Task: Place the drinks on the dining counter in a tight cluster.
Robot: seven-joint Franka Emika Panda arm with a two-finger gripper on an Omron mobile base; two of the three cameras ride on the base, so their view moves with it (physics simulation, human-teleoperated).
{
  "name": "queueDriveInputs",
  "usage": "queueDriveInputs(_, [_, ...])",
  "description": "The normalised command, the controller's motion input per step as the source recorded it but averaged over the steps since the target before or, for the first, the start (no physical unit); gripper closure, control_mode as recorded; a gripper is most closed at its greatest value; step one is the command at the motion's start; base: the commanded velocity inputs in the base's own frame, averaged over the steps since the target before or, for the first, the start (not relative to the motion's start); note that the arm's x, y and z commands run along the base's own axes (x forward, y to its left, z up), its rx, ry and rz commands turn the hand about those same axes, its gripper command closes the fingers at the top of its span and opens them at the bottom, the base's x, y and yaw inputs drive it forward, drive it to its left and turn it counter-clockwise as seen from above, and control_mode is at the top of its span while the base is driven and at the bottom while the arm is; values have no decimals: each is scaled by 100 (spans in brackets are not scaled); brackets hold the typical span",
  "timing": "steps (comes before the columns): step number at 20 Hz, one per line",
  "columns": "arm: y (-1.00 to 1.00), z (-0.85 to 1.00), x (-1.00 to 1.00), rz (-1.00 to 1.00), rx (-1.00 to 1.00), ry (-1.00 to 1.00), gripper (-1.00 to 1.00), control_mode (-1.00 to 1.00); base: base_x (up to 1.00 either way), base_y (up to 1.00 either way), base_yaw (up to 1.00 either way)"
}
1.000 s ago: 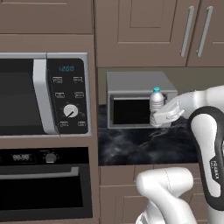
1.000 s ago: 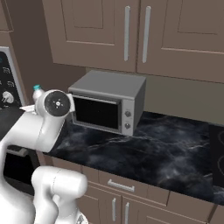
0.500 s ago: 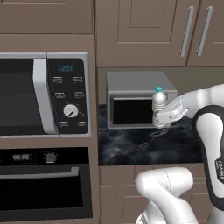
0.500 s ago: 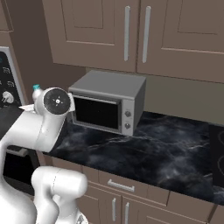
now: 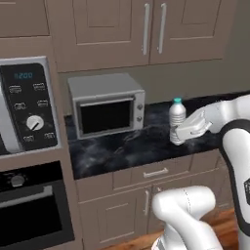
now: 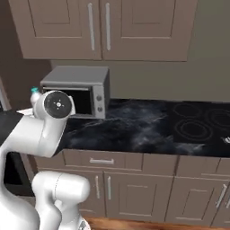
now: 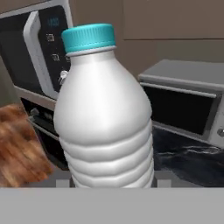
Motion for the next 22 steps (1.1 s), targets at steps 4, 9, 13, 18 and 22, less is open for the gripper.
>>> queueDriveInputs(4, [0,0,0,0,0,0,100,100,-16,2,-93])
queueDriveInputs(9, [0,0,0,0,0,0,100,100,0,0,-100])
queueDriveInputs(13, [0,0,0,0,0,0,100,100,0,0,-100])
queueDriveInputs(18, [0,0,0,0,0,0,100,100,0,0,-100])
queueDriveInputs(22, [0,0,0,0,0,0,100,100,0,0,-100])
